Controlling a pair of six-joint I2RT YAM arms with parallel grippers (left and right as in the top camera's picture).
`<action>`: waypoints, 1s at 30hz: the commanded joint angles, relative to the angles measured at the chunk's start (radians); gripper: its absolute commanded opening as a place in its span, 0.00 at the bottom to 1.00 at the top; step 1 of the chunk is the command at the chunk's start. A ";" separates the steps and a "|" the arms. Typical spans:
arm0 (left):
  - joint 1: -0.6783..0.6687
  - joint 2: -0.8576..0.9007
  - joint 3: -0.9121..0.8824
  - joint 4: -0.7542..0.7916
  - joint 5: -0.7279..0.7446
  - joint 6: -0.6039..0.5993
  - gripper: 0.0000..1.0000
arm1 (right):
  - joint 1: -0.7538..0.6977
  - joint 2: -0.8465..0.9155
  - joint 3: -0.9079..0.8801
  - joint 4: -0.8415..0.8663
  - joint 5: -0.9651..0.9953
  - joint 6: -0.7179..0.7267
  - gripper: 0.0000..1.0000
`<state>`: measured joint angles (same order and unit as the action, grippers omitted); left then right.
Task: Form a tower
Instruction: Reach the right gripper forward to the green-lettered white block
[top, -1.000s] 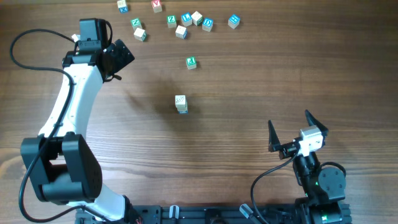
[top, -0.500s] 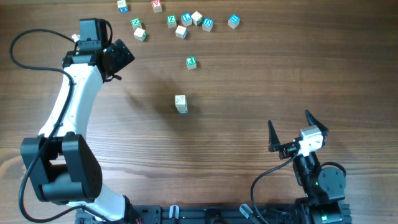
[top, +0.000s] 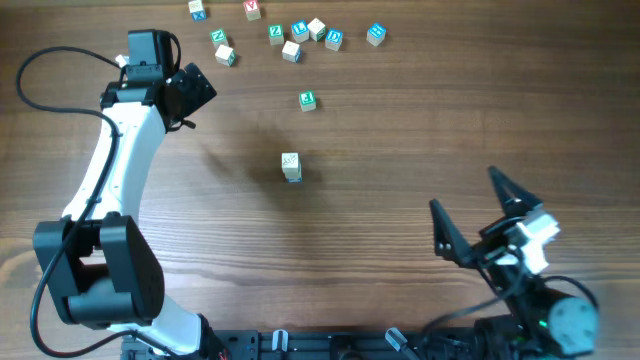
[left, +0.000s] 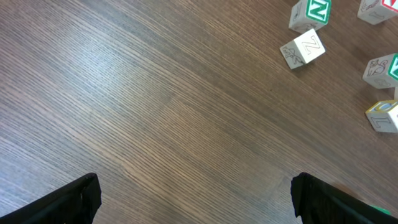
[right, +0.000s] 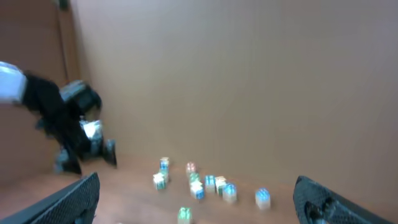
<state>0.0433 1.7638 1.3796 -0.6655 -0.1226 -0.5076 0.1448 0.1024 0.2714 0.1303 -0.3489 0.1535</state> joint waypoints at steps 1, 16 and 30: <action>0.003 0.006 0.014 0.003 -0.006 -0.006 1.00 | -0.004 0.178 0.242 -0.108 -0.026 -0.035 1.00; 0.003 0.006 0.014 0.003 -0.006 -0.006 1.00 | 0.025 1.253 1.407 -0.953 -0.101 -0.021 0.59; 0.003 0.006 0.014 0.003 -0.006 -0.006 1.00 | 0.306 1.828 1.583 -0.867 0.225 -0.126 0.07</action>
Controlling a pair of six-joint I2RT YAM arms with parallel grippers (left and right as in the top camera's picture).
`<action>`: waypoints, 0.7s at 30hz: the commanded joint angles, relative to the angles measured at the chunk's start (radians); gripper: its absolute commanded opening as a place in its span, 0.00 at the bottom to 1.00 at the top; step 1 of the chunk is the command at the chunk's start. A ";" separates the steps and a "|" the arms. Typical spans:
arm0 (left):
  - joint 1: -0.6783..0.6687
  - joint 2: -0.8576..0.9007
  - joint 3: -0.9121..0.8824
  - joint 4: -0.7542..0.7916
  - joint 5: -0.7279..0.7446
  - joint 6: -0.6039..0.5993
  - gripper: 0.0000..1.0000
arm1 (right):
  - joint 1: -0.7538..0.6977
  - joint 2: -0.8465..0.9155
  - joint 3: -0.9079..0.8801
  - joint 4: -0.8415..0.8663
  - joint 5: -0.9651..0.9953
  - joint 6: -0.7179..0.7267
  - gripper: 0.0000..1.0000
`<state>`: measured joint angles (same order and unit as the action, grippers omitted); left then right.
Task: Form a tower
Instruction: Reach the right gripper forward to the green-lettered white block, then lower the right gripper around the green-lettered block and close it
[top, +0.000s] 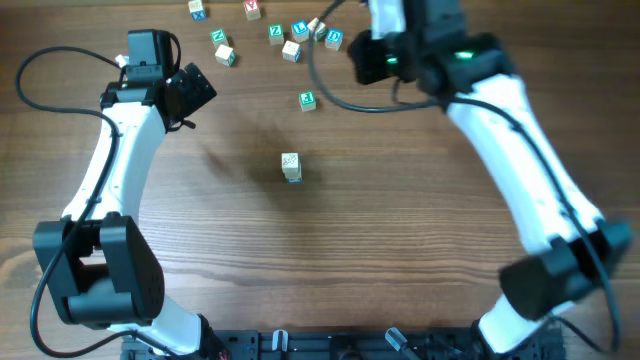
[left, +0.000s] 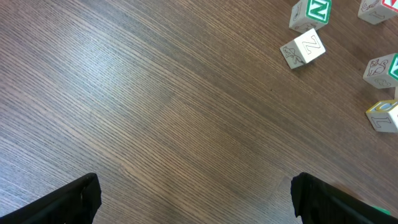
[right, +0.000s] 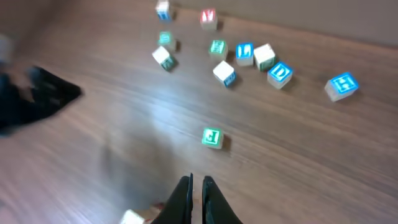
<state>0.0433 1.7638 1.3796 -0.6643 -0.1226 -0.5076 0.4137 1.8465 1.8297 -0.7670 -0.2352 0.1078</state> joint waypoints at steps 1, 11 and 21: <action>0.003 0.006 0.014 0.002 -0.006 -0.006 1.00 | 0.049 0.122 0.024 0.050 0.135 -0.091 0.07; 0.003 0.006 0.014 0.002 -0.006 -0.006 1.00 | 0.108 0.417 0.022 0.245 0.141 -0.079 0.11; 0.003 0.006 0.014 0.002 -0.006 -0.006 1.00 | 0.150 0.478 0.009 0.431 0.270 -0.082 0.50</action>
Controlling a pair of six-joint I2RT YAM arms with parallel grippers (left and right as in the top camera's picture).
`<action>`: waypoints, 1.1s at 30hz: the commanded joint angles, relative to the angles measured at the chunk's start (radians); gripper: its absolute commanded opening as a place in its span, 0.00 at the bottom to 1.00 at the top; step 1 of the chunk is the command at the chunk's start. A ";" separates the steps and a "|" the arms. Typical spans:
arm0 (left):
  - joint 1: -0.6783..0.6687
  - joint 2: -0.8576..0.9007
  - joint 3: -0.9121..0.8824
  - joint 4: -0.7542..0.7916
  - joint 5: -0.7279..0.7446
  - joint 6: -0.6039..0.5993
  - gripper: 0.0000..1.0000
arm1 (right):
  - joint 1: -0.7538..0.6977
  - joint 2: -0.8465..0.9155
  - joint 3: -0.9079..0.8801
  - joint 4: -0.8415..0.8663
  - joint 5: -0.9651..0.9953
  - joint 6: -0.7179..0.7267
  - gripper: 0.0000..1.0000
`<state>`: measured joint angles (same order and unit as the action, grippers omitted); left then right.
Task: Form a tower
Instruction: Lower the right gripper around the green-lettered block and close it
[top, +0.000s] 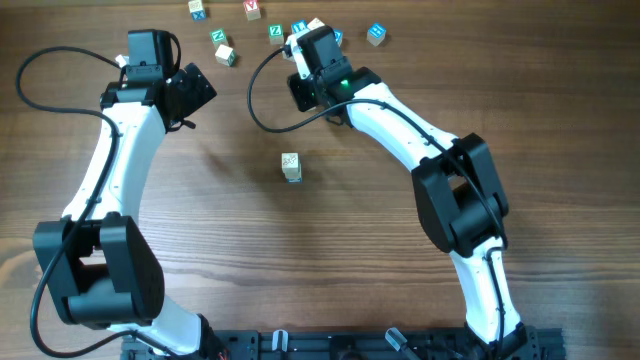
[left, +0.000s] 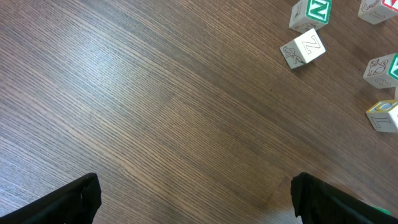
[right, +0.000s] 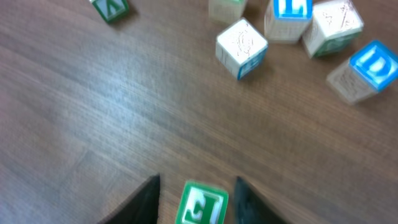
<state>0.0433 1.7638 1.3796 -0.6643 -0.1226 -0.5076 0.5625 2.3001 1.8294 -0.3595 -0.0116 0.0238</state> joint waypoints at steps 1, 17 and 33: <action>0.003 0.006 0.014 0.002 -0.006 -0.006 1.00 | 0.001 0.031 0.009 0.032 0.046 0.001 0.54; 0.003 0.006 0.014 0.002 -0.006 -0.006 1.00 | 0.001 0.107 0.009 -0.009 0.046 -0.012 0.46; 0.003 0.006 0.014 0.002 -0.006 -0.006 1.00 | -0.002 -0.034 0.009 -0.319 0.124 0.095 0.22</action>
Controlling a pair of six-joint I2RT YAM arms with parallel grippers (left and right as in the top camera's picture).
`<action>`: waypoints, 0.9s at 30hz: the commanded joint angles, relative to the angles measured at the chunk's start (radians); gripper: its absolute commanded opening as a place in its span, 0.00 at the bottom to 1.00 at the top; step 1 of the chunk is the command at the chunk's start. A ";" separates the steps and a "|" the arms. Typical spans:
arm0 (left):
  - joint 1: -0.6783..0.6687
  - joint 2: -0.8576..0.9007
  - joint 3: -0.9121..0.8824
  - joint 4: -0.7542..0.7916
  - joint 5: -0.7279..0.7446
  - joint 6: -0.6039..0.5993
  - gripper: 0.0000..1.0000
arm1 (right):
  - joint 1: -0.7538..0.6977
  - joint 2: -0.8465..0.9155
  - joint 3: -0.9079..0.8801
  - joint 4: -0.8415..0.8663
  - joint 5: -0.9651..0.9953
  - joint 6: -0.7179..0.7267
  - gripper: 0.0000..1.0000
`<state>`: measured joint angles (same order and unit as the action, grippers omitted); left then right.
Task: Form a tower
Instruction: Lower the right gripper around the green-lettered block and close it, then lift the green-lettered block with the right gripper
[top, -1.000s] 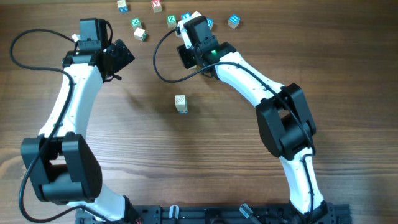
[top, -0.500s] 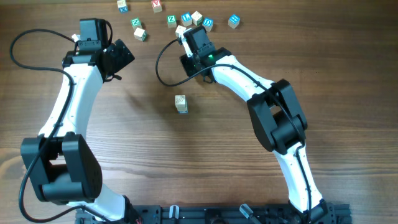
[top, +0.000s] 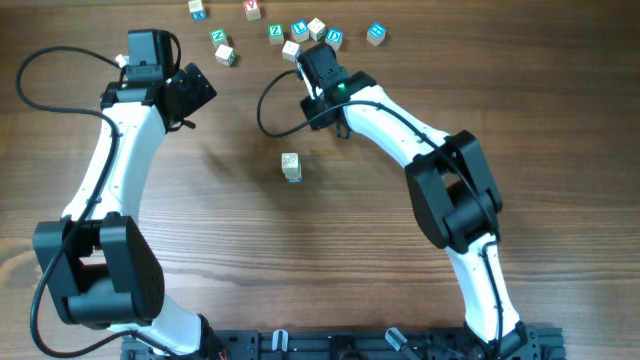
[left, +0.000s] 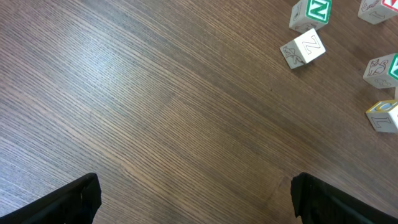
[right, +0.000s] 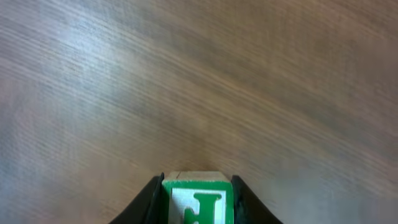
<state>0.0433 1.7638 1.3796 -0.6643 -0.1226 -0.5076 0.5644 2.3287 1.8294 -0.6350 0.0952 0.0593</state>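
A green lettered block (right: 197, 202) is pinched between the black fingers (right: 149, 200) of my right gripper (top: 316, 103), which is shut on it. The wood behind it is blurred, and the overhead view hides this block under the gripper. A small stack of pale blocks (top: 291, 167) stands mid-table, a little in front and left of the right gripper. My left gripper (top: 192, 90) hovers open at the far left. In the left wrist view its gripper (left: 196, 196) has only bare wood between the fingers.
Several loose lettered blocks lie along the far edge, among them a blue one (top: 376, 34), a green one (top: 219, 36) and a red one (top: 251, 8). Left wrist view shows a green-faced block (left: 316, 12) and a white block (left: 302, 48) at upper right.
My right gripper stood open astride the green block on the table. It is now shut on that block, and the loose blocks have dropped out of its wrist view. The left arm has not moved.
My right arm was folded at the near right edge, fingers spread wide. Then it was stretched to the far side, fingers together above the lone green block. Then it was open around that block, and now it grips it. The left arm stayed put.
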 joint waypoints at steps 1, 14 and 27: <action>0.003 0.006 0.014 0.002 -0.006 -0.006 1.00 | -0.006 -0.064 0.009 -0.090 0.018 0.072 0.22; 0.003 0.006 0.014 0.002 -0.006 -0.006 1.00 | -0.084 -0.064 0.009 -0.238 -0.148 0.074 0.82; 0.003 0.006 0.014 0.002 -0.006 -0.006 1.00 | -0.084 -0.064 0.009 -0.249 -0.146 0.070 0.82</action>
<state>0.0433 1.7638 1.3796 -0.6643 -0.1226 -0.5076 0.4789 2.2936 1.8294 -0.8799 -0.0372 0.1341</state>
